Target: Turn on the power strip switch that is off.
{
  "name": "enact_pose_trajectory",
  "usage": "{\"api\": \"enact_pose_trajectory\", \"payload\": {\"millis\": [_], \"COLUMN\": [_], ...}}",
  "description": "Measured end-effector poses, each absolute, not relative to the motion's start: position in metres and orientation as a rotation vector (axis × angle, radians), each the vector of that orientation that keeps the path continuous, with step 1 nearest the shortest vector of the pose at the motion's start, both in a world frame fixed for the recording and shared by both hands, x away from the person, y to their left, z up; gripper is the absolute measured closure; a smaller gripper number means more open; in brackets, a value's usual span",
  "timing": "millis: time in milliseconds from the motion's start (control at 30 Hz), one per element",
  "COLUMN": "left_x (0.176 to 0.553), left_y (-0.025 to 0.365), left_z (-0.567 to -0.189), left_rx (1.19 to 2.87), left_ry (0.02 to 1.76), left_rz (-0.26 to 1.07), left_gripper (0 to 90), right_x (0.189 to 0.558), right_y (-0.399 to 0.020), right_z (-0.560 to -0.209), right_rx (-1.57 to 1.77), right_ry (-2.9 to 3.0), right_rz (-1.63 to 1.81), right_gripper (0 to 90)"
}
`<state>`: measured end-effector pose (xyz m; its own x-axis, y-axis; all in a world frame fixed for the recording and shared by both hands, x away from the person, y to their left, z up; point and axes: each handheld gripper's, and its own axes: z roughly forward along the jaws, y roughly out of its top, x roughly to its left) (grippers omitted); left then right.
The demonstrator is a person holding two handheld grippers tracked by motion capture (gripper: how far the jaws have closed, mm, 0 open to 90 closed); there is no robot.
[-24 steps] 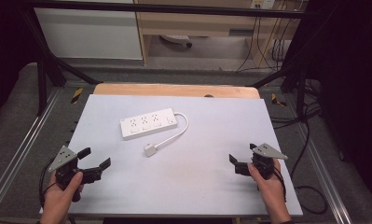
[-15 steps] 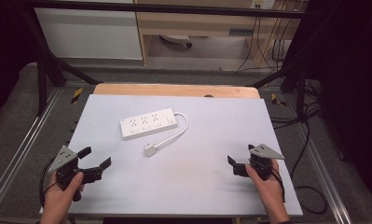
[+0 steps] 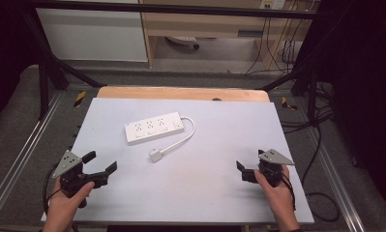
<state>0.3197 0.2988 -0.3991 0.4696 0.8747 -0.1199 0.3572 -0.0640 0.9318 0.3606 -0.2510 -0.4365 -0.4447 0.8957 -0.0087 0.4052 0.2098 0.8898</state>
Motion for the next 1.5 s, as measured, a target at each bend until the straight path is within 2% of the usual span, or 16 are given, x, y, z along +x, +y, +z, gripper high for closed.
{"api": "enact_pose_trajectory", "payload": {"millis": [400,800,1500], "left_x": [0.322,0.348,0.372], "left_y": [0.295,0.270,0.259], "left_z": [-0.383,-0.368,-0.355], "left_rx": [1.623,1.667,1.679], "left_ry": [1.031,1.008,0.998], "left_rz": [0.559,0.538,0.544], "left_gripper": [8.1,7.8,8.1], "right_x": [0.362,0.357,0.357], "right_y": [-0.247,-0.243,-0.241], "right_z": [-0.436,-0.434,-0.436], "right_rx": [1.199,1.164,1.186], "right_ry": [1.941,1.949,1.957], "right_rz": [1.204,1.181,1.189], "right_gripper": [4.1,3.2,3.1]}}
